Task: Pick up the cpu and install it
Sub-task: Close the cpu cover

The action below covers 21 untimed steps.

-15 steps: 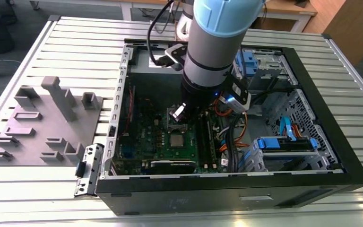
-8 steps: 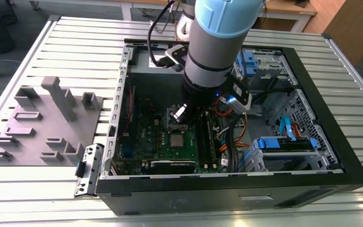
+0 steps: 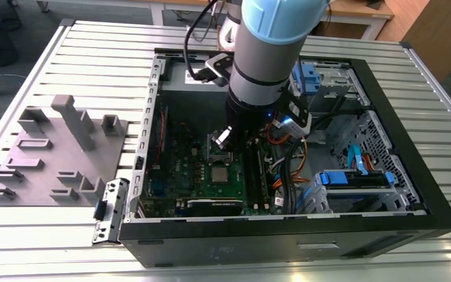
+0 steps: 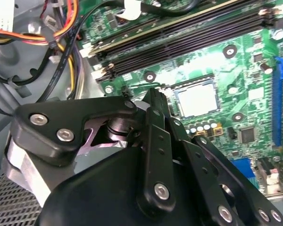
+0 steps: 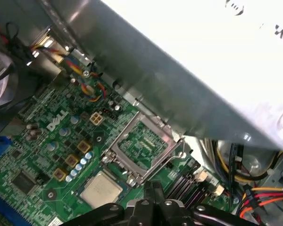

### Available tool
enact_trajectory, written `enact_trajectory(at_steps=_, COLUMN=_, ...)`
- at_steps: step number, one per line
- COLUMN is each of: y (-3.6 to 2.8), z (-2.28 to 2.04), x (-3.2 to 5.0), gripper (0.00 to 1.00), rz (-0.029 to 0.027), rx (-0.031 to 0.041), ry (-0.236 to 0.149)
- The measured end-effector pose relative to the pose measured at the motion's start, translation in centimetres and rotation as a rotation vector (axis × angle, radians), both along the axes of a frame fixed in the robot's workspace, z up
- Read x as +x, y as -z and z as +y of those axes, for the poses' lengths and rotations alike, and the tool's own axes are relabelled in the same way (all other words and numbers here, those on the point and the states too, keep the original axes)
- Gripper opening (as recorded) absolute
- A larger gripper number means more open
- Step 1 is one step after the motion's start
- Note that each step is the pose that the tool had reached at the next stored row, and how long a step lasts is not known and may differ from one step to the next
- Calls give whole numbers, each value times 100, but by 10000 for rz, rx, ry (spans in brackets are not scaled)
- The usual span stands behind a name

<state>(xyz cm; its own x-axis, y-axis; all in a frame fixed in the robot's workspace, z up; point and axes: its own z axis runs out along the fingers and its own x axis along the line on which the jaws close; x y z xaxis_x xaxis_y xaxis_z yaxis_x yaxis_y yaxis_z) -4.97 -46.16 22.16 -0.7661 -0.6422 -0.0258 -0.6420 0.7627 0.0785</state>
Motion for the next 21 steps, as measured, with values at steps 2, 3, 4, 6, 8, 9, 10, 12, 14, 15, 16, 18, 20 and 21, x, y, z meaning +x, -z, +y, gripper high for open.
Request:
enact_trajectory(at_steps=2, y=6, z=36, x=0, gripper=11, rz=-1, rx=4, ry=0)
enact_trajectory(at_steps=3, y=10, z=53, x=0, gripper=11, rz=-1, rx=7, ry=0)
enact_trajectory(at_steps=4, y=14, z=69, x=1, gripper=11, rz=-1, rx=8, ry=0)
enact_trajectory(at_steps=6, y=26, z=92, x=5, gripper=11, rz=-1, rx=9, ry=0)
enact_trajectory(at_steps=8, y=37, z=107, x=15, gripper=11, rz=0, rx=9, ry=-1)
enact_trajectory(at_steps=9, y=42, z=115, x=21, gripper=11, rz=0, rx=8, ry=-1)
enact_trajectory(at_steps=10, y=48, z=125, x=28, gripper=11, rz=0, rx=7, ry=0)
enact_trajectory(at_steps=12, y=58, z=152, x=41, gripper=11, rz=-1, rx=8, ry=1)
enact_trajectory(at_steps=14, y=68, z=179, x=51, gripper=11, rz=0, rx=7, ry=1)
enact_trajectory(at_steps=15, y=72, z=192, x=54, gripper=11, rz=-1, rx=7, ry=0)
enact_trajectory(at_steps=16, y=77, z=207, x=56, gripper=11, rz=-1, rx=8, ry=0)
enact_trajectory(at_steps=18, y=87, z=235, x=58, gripper=11, rz=-1, rx=8, ry=-1)
enact_trajectory(at_steps=20, y=101, z=251, x=59, gripper=11, rz=-2, rx=12, ry=-1)
enact_trajectory(at_steps=21, y=109, z=254, x=59, gripper=11, rz=-2, rx=14, ry=-2)
